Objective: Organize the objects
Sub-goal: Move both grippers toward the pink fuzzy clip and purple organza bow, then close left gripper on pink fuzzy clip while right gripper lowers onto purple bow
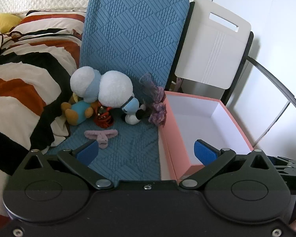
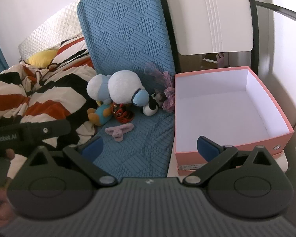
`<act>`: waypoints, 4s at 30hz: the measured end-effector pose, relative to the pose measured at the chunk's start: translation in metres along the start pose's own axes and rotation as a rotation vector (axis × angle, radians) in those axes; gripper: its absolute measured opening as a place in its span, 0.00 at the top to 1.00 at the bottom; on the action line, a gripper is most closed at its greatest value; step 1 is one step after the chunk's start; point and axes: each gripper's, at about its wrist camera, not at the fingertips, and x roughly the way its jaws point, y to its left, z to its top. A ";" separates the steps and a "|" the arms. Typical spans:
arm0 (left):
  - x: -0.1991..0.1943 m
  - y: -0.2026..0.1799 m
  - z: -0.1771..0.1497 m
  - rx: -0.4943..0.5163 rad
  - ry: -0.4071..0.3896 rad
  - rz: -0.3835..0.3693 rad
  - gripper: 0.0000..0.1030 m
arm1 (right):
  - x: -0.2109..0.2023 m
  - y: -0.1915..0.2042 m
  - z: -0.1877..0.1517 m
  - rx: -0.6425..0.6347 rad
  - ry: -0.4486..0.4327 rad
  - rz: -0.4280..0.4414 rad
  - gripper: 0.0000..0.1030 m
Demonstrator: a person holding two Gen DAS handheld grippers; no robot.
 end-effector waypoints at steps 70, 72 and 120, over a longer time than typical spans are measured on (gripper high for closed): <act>0.106 0.065 0.010 -0.060 0.073 0.047 0.00 | 0.108 0.001 0.013 0.028 0.031 -0.029 0.05; 0.113 0.069 0.010 -0.064 0.076 0.051 0.00 | 0.114 0.000 0.014 0.057 0.028 -0.017 0.05; 0.320 0.157 -0.021 -0.170 0.282 0.017 0.49 | 0.309 0.009 0.018 0.190 0.009 -0.323 0.61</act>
